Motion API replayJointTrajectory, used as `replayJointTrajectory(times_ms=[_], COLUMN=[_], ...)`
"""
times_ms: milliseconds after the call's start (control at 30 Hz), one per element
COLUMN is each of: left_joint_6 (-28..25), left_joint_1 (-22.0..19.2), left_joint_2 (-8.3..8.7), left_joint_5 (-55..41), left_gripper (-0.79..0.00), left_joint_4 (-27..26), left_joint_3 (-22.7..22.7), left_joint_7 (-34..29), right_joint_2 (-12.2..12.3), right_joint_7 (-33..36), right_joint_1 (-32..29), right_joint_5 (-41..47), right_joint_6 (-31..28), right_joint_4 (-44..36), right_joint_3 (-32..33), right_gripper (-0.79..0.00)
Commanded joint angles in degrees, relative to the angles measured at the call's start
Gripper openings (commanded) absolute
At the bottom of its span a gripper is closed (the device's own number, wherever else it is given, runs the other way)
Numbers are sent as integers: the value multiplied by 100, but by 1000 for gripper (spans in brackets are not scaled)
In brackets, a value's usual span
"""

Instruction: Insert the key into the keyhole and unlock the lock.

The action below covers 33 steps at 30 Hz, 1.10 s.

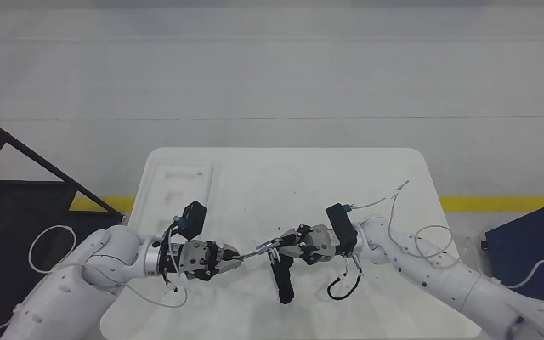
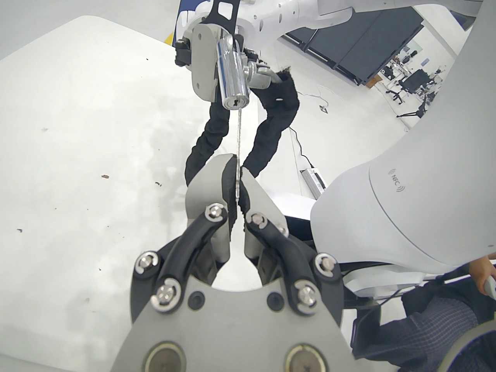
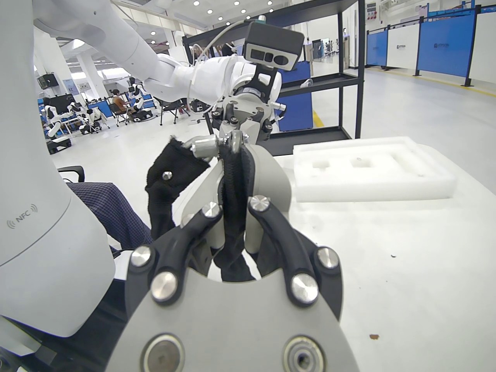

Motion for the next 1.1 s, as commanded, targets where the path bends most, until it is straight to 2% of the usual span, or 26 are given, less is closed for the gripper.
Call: replayJointTrajectory(times_ms=[0, 1067], left_joint_6=[8, 231], left_joint_1=[7, -151], left_joint_2=[1, -60], left_joint_5=[-3, 30], left_gripper=[-785, -785], left_joint_4=[1, -40], left_joint_3=[-12, 137], left_joint_7=[9, -32], right_joint_2=[0, 0], right_joint_7=[0, 0], right_joint_1=[0, 0], right_joint_5=[0, 0], right_joint_6=[0, 0], right_joint_4=[0, 0], right_joint_3=[0, 0], right_gripper=[-785, -785])
